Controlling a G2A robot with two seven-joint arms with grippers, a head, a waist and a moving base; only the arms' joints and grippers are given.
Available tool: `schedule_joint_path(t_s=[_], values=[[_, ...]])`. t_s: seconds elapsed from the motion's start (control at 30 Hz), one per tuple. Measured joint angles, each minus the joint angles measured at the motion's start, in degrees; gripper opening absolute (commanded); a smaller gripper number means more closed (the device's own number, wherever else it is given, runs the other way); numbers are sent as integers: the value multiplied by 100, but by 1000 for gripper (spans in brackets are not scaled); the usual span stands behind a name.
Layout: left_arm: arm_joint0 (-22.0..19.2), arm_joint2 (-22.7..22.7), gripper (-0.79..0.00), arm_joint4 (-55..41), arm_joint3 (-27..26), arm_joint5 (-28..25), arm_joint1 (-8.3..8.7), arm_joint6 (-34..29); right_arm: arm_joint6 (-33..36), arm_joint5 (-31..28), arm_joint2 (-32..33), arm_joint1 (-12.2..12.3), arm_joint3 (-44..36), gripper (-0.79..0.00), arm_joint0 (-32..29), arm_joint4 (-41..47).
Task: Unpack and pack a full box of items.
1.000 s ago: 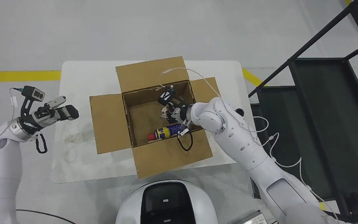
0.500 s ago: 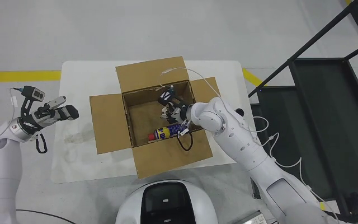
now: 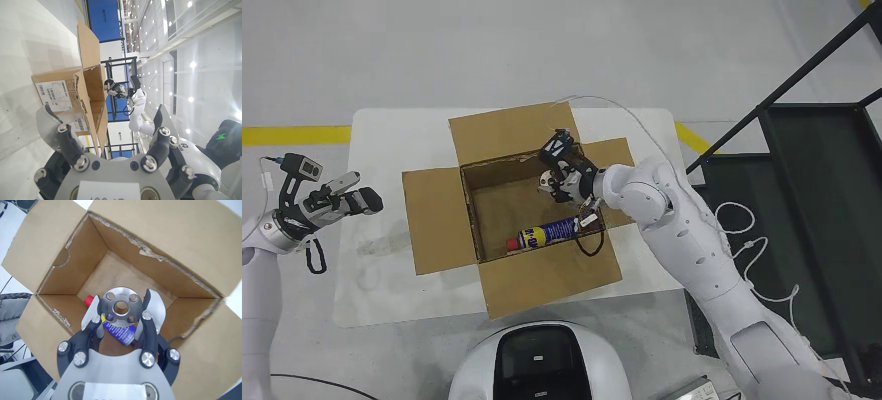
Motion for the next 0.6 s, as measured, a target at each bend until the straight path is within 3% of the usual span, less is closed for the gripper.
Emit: schedule_joint_path(t_s=[0.37, 0.6], values=[[0, 0, 0, 0, 0, 0, 0, 0, 1627, 380, 2219, 439, -1948, -785, -1353, 42], [0, 0, 0, 0, 0, 0, 0, 0, 1545, 404, 3038, 560, -2348, -785, -2437, -200]])
